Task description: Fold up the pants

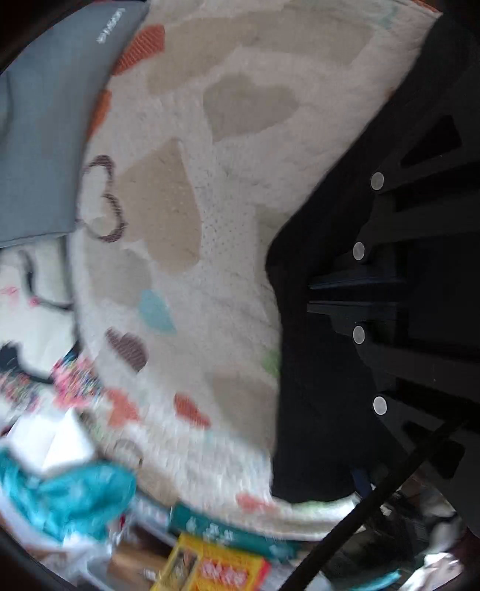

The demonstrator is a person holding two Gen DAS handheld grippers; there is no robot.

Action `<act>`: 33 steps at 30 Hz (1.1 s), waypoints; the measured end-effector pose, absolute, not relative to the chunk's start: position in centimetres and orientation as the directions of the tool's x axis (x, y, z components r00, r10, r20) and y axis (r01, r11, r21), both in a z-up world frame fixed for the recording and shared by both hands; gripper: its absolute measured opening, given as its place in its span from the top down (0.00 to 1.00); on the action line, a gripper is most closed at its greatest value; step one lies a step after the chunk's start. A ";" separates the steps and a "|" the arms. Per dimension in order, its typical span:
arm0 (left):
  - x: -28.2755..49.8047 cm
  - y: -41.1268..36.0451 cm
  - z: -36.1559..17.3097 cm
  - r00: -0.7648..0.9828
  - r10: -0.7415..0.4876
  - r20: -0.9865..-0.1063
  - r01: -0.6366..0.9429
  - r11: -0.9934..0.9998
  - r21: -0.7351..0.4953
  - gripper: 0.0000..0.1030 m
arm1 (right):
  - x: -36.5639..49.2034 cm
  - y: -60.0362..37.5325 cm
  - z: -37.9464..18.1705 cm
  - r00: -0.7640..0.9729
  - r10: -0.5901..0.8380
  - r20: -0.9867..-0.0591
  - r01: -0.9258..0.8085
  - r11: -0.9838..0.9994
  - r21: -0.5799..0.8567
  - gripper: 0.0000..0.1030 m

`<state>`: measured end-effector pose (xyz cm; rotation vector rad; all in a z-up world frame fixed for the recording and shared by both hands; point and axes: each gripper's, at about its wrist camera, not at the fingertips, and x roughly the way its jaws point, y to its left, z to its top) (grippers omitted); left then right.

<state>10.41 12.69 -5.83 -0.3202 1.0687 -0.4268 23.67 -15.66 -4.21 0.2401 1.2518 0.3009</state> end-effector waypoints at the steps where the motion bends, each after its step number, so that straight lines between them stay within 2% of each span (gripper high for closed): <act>1: 10.3 12.7 -5.9 0.414 -0.487 -0.769 0.188 0.872 -0.451 0.57 | 24.5 -15.8 -4.6 0.282 0.359 -0.890 -0.067 0.932 0.355 0.98; 6: 10.2 12.9 -5.9 0.422 -0.504 -0.754 0.203 0.863 -0.463 0.57 | 27.2 -16.5 -4.6 0.318 0.277 -0.907 0.041 0.951 0.305 1.00; 8: 9.9 13.3 -5.4 0.410 -0.514 -0.754 0.194 0.857 -0.478 0.57 | 26.8 -16.7 -3.0 0.366 0.236 -0.900 0.072 0.957 0.280 0.98; 9: 9.5 13.6 -4.6 0.401 -0.525 -0.751 0.183 0.849 -0.495 0.57 | 25.8 -16.9 -1.2 0.433 0.217 -0.875 0.065 0.961 0.270 0.93; 10: 9.3 13.7 -4.1 0.401 -0.542 -0.739 0.189 0.838 -0.512 0.58 | 25.0 -16.7 0.2 0.471 0.214 -0.856 0.047 0.963 0.266 0.92; 11: 8.8 14.0 -2.9 0.406 -0.578 -0.707 0.209 0.813 -0.544 0.58 | 23.7 -16.5 1.7 0.499 0.222 -0.838 0.015 0.964 0.264 0.86; 12: 8.5 14.2 -2.1 0.412 -0.602 -0.684 0.224 0.794 -0.565 0.57 | 22.7 -16.5 2.6 0.510 0.236 -0.827 -0.008 0.963 0.269 0.73; 14: 8.9 14.6 -0.4 0.431 -0.630 -0.647 0.235 0.770 -0.593 0.56 | 20.4 -16.1 3.5 0.507 0.287 -0.813 -0.046 0.951 0.307 0.59; 18: 12.9 15.7 -1.0 0.463 -0.600 -0.653 0.138 0.776 -0.615 0.52 | 15.8 -13.9 1.7 0.404 0.416 -0.815 -0.090 0.904 0.418 0.59; 21: 16.8 17.2 -4.7 0.418 -0.591 -0.690 -0.007 0.758 -0.653 0.52 | 11.8 -13.3 -1.0 0.326 0.497 -0.804 -0.080 0.862 0.500 0.59; 22: 17.5 17.7 -5.6 0.409 -0.606 -0.682 -0.040 0.735 -0.677 0.52 | 11.0 -13.1 -1.8 0.307 0.502 -0.808 -0.069 0.859 0.507 0.59; 24: 17.9 19.3 -6.8 0.437 -0.664 -0.607 -0.087 0.641 -0.763 0.52 | 10.0 -12.9 -4.3 0.281 0.508 -0.814 -0.034 0.853 0.521 0.59; 26: 18.1 20.2 -7.2 0.425 -0.696 -0.579 -0.123 0.589 -0.799 0.53 | 9.4 -13.4 -4.6 0.333 0.535 -0.776 -0.033 0.829 0.558 0.59; 29: 17.5 20.2 -5.3 0.429 -0.644 -0.634 -0.119 0.655 -0.746 0.53 | 9.4 -13.5 -3.9 0.334 0.529 -0.780 -0.020 0.831 0.556 0.59; 33: 15.2 17.9 -1.0 0.458 -0.571 -0.681 0.006 0.768 -0.640 0.53 | 7.1 -15.4 -1.6 0.416 0.502 -0.758 -0.006 0.835 0.550 0.55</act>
